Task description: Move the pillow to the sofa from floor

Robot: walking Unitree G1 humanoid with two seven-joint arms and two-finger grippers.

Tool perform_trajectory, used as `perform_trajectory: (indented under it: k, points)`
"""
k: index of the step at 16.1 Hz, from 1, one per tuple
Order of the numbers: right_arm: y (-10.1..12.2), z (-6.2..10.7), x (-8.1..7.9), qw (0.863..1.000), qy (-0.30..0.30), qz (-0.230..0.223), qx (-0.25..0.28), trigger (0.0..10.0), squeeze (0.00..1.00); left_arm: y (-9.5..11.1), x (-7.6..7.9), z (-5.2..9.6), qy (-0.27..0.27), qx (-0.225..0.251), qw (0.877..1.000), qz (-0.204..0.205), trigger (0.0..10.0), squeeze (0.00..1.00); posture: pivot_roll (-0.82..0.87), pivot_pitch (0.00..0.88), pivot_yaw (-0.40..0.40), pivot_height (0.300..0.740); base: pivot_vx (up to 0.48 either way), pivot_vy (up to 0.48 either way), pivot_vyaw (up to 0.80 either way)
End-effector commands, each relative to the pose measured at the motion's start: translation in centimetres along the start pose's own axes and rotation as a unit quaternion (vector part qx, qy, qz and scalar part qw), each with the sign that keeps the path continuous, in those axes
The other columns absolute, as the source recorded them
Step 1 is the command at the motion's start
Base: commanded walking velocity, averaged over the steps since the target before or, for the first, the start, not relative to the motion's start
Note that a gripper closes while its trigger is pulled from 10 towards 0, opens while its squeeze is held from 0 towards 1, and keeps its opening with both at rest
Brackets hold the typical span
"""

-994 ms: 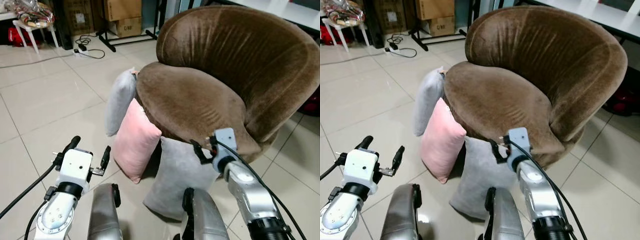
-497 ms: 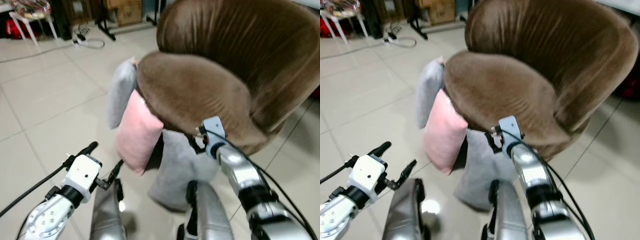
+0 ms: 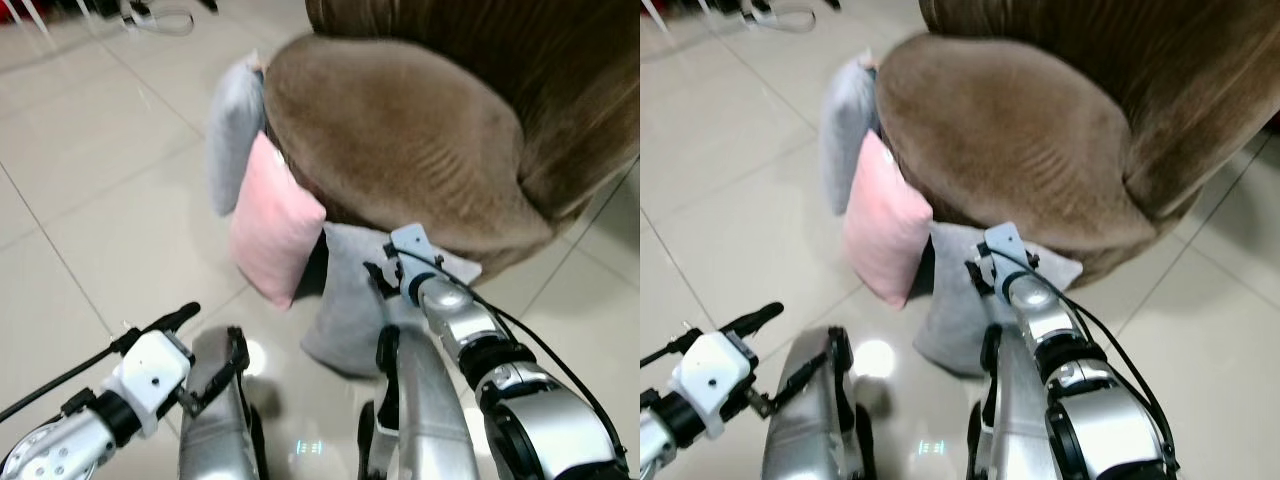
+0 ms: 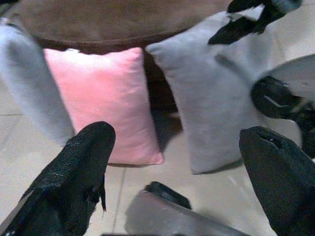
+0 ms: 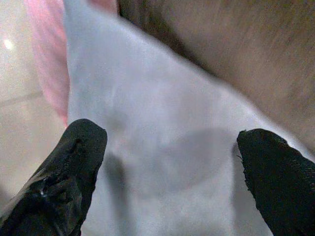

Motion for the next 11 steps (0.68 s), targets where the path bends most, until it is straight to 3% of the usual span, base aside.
perform_trajectory:
  k: [1, 3, 4, 5, 6, 11]
  points:
    - [-0.1, -0.1, 0.1, 1.0, -0.015, 0.015, -0.003, 10.0, 0.0, 0.2, 0.6, 0.4, -0.024, -0.001, 1.0, 0.007, 10.0, 0.0, 0.15, 0.343, -0.035, 0.517, 0.0, 0.0, 0.0]
    - [0.0, -0.1, 0.7, 0.998, -0.054, 0.017, 0.002, 10.0, 0.0, 0.5, 0.9, 0.5, -0.037, 0.0, 0.999, 0.005, 10.0, 0.0, 0.15, 0.359, -0.037, 0.517, 0.0, 0.0, 0.0]
    - [0.0, -0.2, 0.7, 0.998, -0.068, 0.009, 0.006, 4.1, 0.0, 0.6, 0.9, 0.7, -0.04, -0.001, 0.999, 0.004, 10.0, 0.0, 0.15, 0.363, -0.034, 0.517, 0.0, 0.0, 0.0]
    - [0.1, -0.2, 0.7, 0.997, -0.078, 0.006, 0.009, 0.9, 0.0, 0.7, 1.0, 0.8, -0.043, -0.003, 0.999, 0.003, 10.0, 0.0, 0.15, 0.365, -0.036, 0.517, 0.0, 0.0, 0.0]
    - [0.0, -0.2, 0.6, 0.997, -0.083, 0.005, 0.008, 0.0, 0.0, 0.7, 1.0, 0.9, -0.043, -0.004, 0.999, 0.003, 10.0, 0.0, 0.15, 0.365, -0.036, 0.517, 0.0, 0.0, 0.0]
    - [-0.4, -0.3, -0.9, 0.997, -0.077, 0.029, 0.008, 0.0, 0.0, 0.7, 1.5, 1.5, -0.05, -0.012, 0.999, 0.006, 10.0, 0.0, 0.15, 0.377, -0.046, 0.517, 0.0, 0.0, 0.0]
Point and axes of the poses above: a point about 5 cm out from each wrist's last joint towards the gripper, its own z axis pointing back from the gripper into the wrist, its own y axis along the axis of the wrist's last joint, x = y × z, the point moved 5 cm from there along -z, pointing out of the wrist towards the gripper, and after that the axes turned 5 degrees about -z, right-handed, at the moved point
